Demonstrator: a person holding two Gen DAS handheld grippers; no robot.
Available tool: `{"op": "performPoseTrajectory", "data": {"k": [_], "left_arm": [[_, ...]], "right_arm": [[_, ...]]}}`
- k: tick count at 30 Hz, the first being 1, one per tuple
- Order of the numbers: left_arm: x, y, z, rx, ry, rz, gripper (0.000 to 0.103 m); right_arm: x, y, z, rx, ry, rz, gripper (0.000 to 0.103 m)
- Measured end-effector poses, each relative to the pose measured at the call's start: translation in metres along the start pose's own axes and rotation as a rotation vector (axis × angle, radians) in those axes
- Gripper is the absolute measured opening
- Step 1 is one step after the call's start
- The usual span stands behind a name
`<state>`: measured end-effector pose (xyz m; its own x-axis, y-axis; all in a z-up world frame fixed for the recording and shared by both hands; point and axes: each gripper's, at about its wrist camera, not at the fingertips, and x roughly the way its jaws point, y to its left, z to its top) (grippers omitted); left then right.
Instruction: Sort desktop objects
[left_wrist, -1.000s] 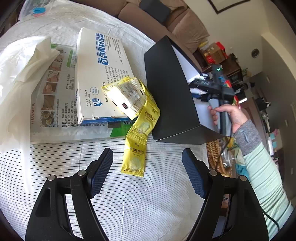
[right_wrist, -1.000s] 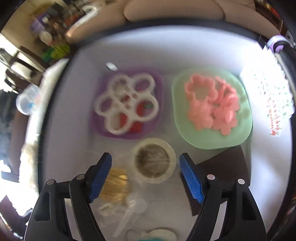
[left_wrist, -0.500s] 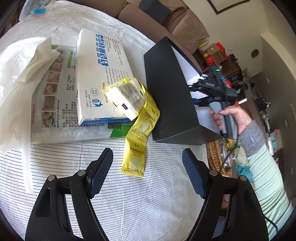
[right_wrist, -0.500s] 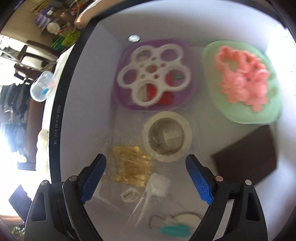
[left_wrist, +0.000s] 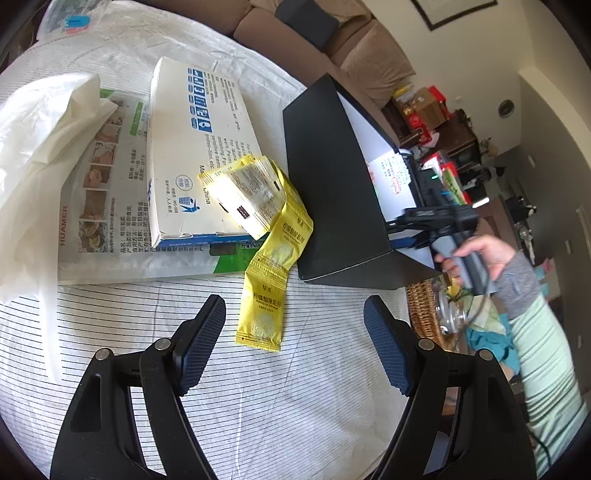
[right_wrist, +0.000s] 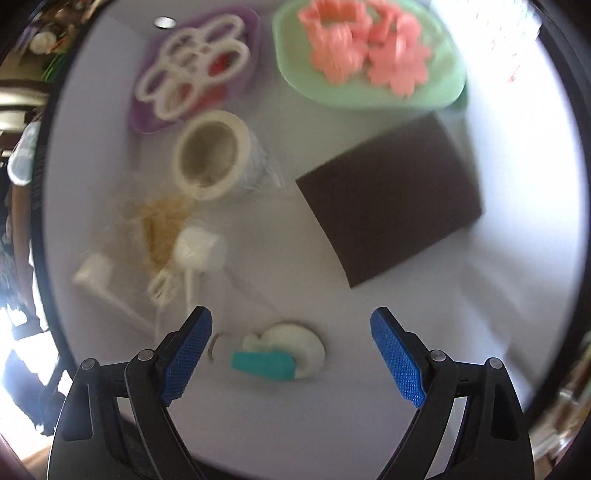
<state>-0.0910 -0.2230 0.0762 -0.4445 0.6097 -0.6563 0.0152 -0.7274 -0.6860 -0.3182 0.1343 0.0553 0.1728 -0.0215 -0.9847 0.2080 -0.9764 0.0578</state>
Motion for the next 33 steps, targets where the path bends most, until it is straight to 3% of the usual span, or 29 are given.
{"op": "performPoseTrajectory", "data": {"k": [4,9,14,20,23,27,33], "left_arm": [[-0.006,0.001,0.003,0.001,-0.017,-0.011,0.075],[-0.01,-0.009,0.004,0.061,-0.043,-0.004,0.075],[-0.005,-0.03,0.0,0.16,-0.047,0.076,0.075],[0.009,-0.056,0.002,0.21,-0.02,0.106,0.075],[0.02,-0.073,0.008,0.205,-0.014,0.108,0.075],[0.041,-0.11,0.02,0.275,-0.023,0.173,0.075],[0.073,-0.158,0.043,0.319,-0.015,0.172,0.075]], "right_arm": [[0.005,-0.002,0.015,0.057,-0.075,0.033,0.09],[-0.004,-0.009,0.028,0.126,-0.183,0.238,0.09],[-0.003,-0.004,0.019,0.097,-0.161,0.219,0.09],[-0.046,-0.01,-0.015,0.076,-0.313,0.287,0.09],[-0.065,-0.011,-0.026,0.041,-0.379,0.245,0.09],[-0.047,-0.02,-0.007,0.085,-0.303,0.188,0.09],[-0.023,-0.032,-0.007,0.11,-0.252,0.166,0.09]]}}
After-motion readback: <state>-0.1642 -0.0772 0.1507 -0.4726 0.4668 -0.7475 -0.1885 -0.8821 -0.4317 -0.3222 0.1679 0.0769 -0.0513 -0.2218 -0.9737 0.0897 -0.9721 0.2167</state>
